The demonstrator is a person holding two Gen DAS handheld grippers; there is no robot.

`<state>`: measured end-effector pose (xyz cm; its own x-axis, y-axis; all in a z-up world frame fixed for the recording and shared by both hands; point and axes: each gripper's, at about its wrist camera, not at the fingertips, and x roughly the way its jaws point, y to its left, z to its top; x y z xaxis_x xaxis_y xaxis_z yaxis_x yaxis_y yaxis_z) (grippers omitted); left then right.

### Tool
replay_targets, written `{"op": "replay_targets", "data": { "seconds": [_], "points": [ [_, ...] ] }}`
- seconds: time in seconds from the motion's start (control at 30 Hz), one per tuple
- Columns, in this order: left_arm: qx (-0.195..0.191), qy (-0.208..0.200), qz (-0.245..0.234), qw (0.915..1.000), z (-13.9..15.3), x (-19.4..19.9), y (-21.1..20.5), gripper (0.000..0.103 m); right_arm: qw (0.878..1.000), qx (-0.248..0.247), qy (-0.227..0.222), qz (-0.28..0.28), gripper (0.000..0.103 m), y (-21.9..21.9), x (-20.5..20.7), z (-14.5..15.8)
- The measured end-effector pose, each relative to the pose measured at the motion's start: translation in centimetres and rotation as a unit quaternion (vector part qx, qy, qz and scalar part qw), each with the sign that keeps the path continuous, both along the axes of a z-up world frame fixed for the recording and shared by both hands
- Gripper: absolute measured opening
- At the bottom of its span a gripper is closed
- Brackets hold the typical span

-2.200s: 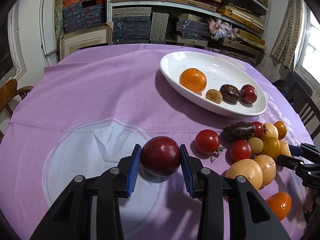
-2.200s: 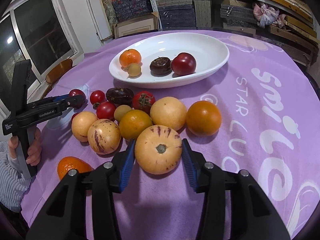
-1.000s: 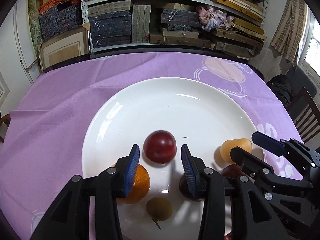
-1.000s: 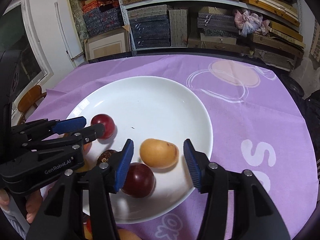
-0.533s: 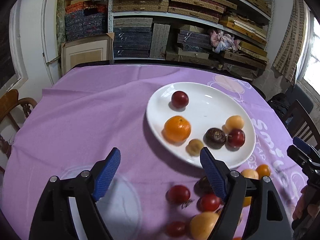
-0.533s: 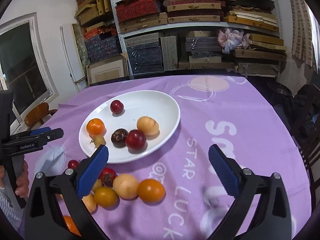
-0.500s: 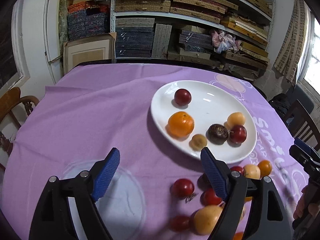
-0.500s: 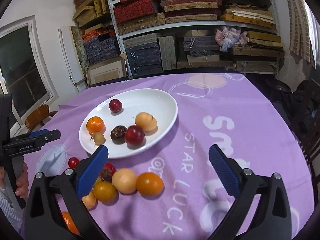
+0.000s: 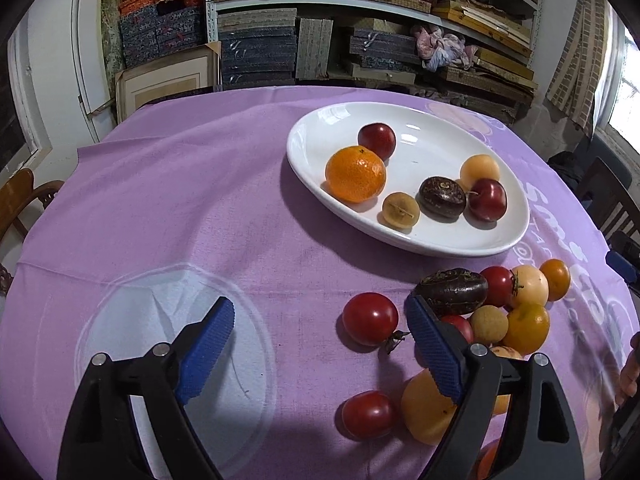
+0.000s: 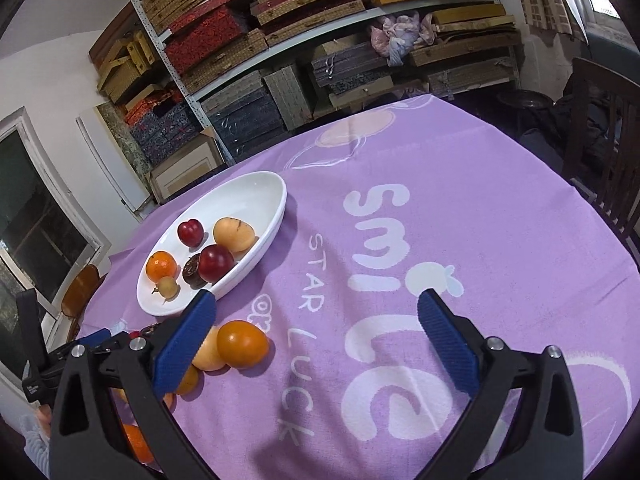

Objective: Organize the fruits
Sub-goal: 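Place the plum and pepino in the white dish, opening both tools, then grasp the red cherry tomato with the left tool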

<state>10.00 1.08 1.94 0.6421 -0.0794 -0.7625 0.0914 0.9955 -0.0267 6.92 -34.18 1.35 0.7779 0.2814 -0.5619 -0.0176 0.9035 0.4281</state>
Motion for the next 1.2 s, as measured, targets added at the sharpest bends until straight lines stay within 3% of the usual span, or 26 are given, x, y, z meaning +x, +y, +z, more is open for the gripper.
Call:
{"op": "replay_targets", "data": {
  "seconds": [0.3, 0.47, 0.57, 0.77, 0.97, 1.1, 1.2],
  "points": [
    [0.044, -0.011, 0.003, 0.9990, -1.2, -0.2, 0.3, 0.092, 1.000, -0.020, 0.005, 0.013, 0.099, 1.2, 0.1, -0.1],
    [0.038, -0.021, 0.017, 0.9989, -0.9, -0.2, 2.0, 0.095, 1.000, -0.019, 0.003, 0.011, 0.099, 1.3, 0.1, 0.0],
    [0.012, -0.016, 0.012, 0.9997, -1.0, 0.2, 2.7, 0.093, 1.000, -0.020, 0.003, 0.013, 0.099, 1.3, 0.1, 0.0],
    [0.023, -0.015, -0.042, 0.9988, -1.2, 0.1, 0.5, 0.081, 0.999, -0.029, 0.001, 0.017, 0.099, 1.5, 0.1, 0.2],
    [-0.008, 0.000, -0.058, 0.9983, -1.6, 0.9, 0.3, 0.065, 1.000, -0.027, 0.003, 0.015, 0.099, 1.6, 0.1, 0.2],
    [-0.026, -0.001, -0.075, 0.9969, -1.5, 1.0, 0.0, 0.046, 0.999, -0.028, 0.002, 0.016, 0.099, 1.6, 0.1, 0.2],
    [-0.016, -0.003, -0.092, 0.9956, -1.5, 0.8, -0.9, 0.045, 0.999, -0.031, 0.001, 0.018, 0.099, 1.6, 0.1, 0.3]
  ]
}}
